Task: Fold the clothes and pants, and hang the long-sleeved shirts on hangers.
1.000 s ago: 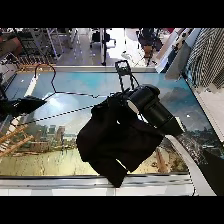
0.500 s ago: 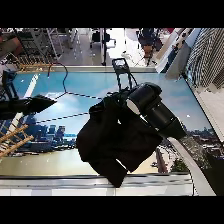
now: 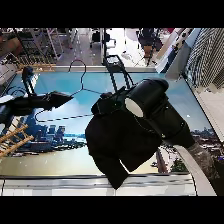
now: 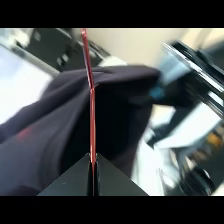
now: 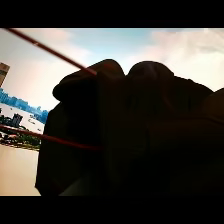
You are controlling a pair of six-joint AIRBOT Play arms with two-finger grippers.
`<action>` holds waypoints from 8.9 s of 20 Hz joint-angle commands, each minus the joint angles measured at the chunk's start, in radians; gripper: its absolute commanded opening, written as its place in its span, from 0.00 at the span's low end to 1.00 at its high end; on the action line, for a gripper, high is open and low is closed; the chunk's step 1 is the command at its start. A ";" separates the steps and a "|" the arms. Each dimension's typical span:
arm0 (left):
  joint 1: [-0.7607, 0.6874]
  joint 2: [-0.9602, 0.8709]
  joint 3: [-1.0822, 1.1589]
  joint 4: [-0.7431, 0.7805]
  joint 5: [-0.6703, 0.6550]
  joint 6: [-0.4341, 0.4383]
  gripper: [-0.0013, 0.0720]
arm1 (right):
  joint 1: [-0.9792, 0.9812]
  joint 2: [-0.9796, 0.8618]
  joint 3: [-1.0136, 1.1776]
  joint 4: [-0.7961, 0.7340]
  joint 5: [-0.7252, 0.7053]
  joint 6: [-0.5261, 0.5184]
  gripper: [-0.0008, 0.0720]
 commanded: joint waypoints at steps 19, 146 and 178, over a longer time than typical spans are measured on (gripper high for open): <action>0.045 0.083 0.000 0.054 0.230 -0.150 0.03 | -0.174 -0.057 0.039 -0.047 -0.083 0.003 0.05; 0.035 -0.107 0.069 -0.033 0.600 -0.663 0.03 | -0.348 -0.001 -0.168 -0.039 -0.072 -1.090 0.04; 0.004 0.515 0.197 0.150 0.146 -0.722 0.59 | -0.663 0.297 -0.136 0.114 -0.656 0.003 0.04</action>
